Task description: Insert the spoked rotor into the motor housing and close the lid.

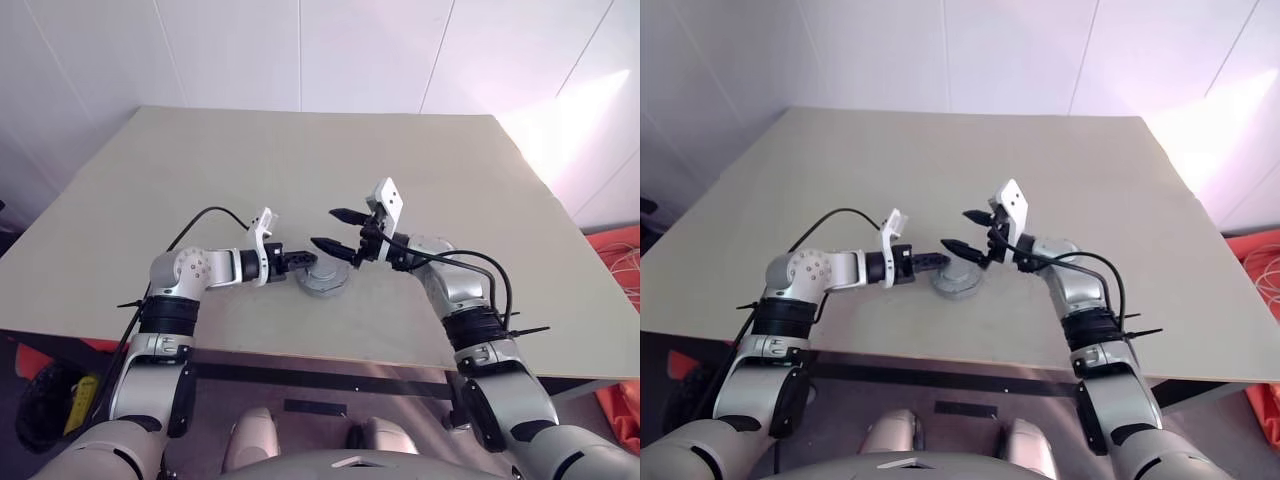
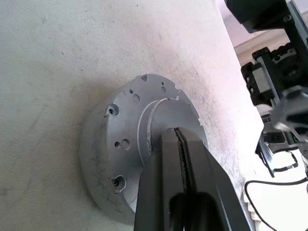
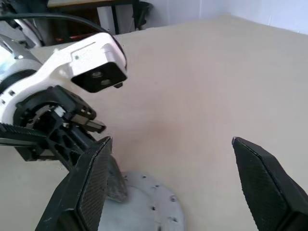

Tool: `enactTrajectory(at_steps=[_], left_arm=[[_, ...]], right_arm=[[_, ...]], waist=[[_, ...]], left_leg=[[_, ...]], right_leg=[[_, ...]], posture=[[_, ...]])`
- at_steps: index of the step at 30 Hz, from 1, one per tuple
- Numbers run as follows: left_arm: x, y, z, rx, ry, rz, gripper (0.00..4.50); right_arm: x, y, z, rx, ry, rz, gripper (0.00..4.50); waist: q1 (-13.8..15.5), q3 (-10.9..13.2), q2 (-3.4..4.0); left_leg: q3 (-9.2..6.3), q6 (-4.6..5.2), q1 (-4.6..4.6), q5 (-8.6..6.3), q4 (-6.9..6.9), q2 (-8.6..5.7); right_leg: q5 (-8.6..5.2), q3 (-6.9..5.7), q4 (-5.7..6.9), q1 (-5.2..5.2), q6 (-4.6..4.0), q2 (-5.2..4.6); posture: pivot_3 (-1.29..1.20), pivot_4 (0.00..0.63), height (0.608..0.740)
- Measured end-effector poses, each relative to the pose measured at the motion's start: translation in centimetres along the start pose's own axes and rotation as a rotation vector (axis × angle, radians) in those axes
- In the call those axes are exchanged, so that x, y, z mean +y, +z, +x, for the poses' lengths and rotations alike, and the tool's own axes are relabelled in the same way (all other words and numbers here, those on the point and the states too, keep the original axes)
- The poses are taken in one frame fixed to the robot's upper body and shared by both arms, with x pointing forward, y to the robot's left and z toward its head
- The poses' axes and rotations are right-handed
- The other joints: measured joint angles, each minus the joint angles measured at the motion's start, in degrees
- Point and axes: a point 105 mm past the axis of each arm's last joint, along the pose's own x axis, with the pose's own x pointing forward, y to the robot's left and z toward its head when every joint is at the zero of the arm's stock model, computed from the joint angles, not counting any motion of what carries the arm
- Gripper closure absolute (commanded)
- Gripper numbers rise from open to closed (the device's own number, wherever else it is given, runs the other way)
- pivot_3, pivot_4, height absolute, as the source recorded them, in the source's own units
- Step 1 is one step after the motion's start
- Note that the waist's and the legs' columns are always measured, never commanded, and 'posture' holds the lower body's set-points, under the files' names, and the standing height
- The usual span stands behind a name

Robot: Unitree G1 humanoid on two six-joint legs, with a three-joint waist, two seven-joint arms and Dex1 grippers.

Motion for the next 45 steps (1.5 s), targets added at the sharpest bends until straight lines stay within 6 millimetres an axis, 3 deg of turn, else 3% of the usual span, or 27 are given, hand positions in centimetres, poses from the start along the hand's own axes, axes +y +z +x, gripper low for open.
enactTrajectory(at_steps=[7,13,17,21,26,39,45], left_arm=[[-0.1,0.0,0.2,0.006,-0.011,-0.004,4.5],[-0.3,-0.1,0.3,0.012,-0.022,-0.005,4.5],[-0.3,-0.1,0.4,0.014,-0.027,-0.006,4.5],[-0.3,-0.1,0.4,0.015,-0.03,0.0,4.5],[-0.4,-0.1,0.6,0.017,-0.037,0.006,4.5],[0.2,0.3,0.0,0.0,-0.003,0.011,4.5],[0.3,0.4,-0.2,-0.008,0.002,0.012,4.5]], right_arm=[[-2.7,-2.5,-3.7,0.224,-0.131,0.066,0.02],[-3.0,-3.0,-8.8,0.34,-0.189,0.477,0.02],[-1.6,-2.3,-9.8,0.31,-0.159,0.811,0.02],[0.8,-2.3,-9.1,0.327,-0.1,1.039,0.02],[2.9,-4.2,-7.9,0.353,-0.086,1.165,0.02],[3.8,-4.2,-2.1,0.267,-0.142,1.253,0.02],[3.6,-4.0,-1.0,0.239,-0.14,1.287,0.02]], waist=[[0.1,0.0,0.0],[0.4,0.0,0.02],[0.4,0.0,0.06],[0.6,-0.1,0.1],[1.4,-0.1,0.13],[1.3,-0.1,0.15],[1.1,-0.1,0.15]], left_leg=[[0.0,0.02,-0.04,-0.01,-0.06,-0.05],[-0.01,0.08,-0.02,-0.04,-0.16,-0.06],[-0.01,0.07,-0.02,-0.04,-0.2,-0.06],[0.0,-0.07,0.0,0.04,-0.26,-0.05],[0.03,-0.17,0.03,0.09,-0.37,-0.05],[0.08,-1.04,0.7,0.62,-1.27,-0.06],[0.09,-1.08,0.67,0.65,-1.5,-0.07]], right_leg=[[0.0,0.0,-0.09,0.0,0.01,-0.02],[0.0,0.0,-0.31,0.1,0.03,-0.01],[0.01,-0.01,-0.36,0.11,0.02,-0.01],[0.0,-0.02,-0.37,0.1,0.02,-0.01],[0.01,-0.02,-0.47,0.08,0.03,-0.01],[-0.2,-0.01,-0.52,0.17,0.4,0.02],[-0.2,0.0,-0.52,0.07,0.38,0.04]], posture=[[0.0,0.0,0.74],[0.0,0.0,0.74],[0.0,0.0,0.74],[0.0,0.0,0.74],[0.0,0.0,0.74],[0.0,0.0,0.74],[0.0,0.0,0.74]])
